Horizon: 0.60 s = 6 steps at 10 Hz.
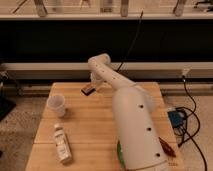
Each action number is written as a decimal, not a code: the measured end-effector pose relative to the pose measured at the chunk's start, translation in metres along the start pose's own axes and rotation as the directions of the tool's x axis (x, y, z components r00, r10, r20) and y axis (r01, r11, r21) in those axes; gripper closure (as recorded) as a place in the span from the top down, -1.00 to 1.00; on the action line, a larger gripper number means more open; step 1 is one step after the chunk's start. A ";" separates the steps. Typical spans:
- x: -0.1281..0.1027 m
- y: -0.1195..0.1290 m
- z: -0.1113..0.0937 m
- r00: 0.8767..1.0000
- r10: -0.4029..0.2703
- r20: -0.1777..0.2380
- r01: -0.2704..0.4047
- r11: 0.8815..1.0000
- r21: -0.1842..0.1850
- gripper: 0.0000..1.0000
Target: Push the eraser across the table
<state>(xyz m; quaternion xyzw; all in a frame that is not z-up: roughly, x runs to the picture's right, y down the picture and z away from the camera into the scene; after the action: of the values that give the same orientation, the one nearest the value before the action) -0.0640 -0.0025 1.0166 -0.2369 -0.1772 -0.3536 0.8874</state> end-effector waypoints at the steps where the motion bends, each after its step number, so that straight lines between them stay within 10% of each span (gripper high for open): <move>1: 0.000 -0.004 0.000 1.000 -0.011 0.003 0.011 1.000 0.006 -0.92; 6: -0.010 -0.029 0.001 0.997 -0.069 0.023 0.068 0.997 0.040 -0.92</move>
<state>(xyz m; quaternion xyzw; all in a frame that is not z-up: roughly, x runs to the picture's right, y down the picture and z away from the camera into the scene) -0.0916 -0.0151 1.0216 -0.2176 -0.2027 -0.3773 0.8771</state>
